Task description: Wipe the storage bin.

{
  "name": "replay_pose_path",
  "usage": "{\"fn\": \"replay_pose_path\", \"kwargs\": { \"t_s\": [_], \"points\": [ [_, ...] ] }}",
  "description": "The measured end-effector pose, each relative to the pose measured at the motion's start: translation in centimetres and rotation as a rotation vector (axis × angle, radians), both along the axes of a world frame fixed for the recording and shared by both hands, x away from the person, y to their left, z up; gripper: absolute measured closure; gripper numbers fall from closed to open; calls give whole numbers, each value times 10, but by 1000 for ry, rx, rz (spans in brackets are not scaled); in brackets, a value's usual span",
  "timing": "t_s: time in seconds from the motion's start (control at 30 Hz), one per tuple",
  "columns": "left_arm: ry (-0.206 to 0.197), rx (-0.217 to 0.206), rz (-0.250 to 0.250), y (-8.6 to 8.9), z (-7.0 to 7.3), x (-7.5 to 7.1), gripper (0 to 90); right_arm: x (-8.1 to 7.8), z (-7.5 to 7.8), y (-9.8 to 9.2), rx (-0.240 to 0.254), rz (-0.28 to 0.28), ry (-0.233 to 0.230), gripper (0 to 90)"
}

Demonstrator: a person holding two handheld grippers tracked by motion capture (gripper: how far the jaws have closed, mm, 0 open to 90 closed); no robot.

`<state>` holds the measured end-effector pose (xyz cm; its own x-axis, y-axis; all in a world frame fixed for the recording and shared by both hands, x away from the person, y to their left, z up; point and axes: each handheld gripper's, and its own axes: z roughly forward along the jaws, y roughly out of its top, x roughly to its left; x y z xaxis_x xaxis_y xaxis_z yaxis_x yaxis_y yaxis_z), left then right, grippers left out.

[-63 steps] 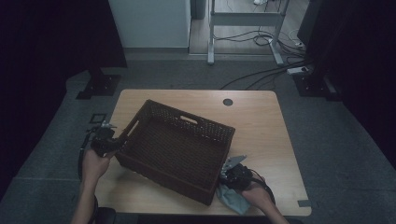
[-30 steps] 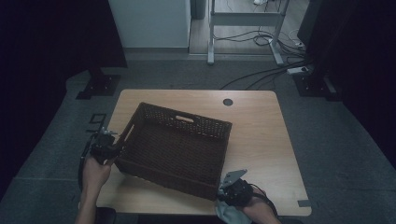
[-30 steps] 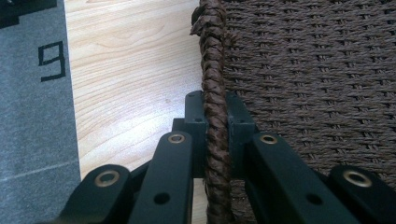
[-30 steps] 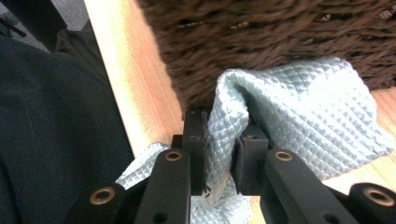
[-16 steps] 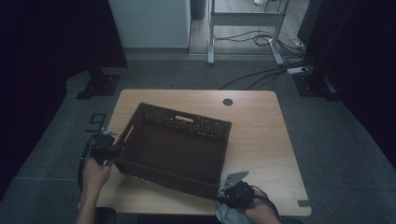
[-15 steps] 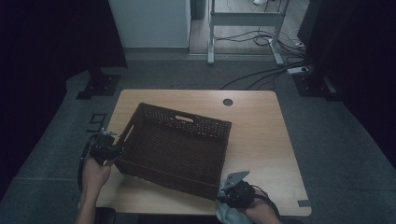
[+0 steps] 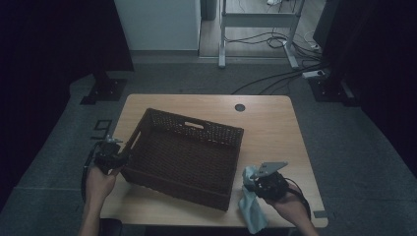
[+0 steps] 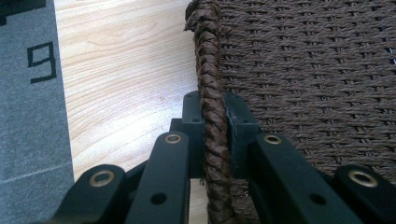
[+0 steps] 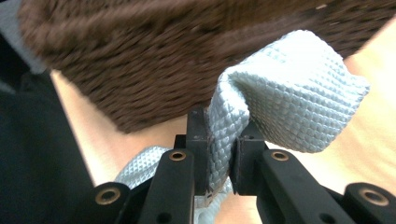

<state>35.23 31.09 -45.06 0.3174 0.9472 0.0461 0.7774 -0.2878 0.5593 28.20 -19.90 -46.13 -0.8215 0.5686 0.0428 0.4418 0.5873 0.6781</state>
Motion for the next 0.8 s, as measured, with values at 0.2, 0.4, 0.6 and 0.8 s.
{"fn": "replay_pose_path", "kwargs": {
  "t_s": [0.2,0.4,0.6,0.8],
  "points": [
    [1,5,-1,0,0,0,808,16,20,-14,7,-62,-44,789],
    [4,9,-4,0,0,0,807,34,41,-25,12,-116,-84,789],
    [3,9,-6,0,0,0,806,48,53,-33,2,-165,-106,789],
    [3,9,-7,0,0,0,805,57,65,-46,-14,-216,-123,789]
  ]
}}
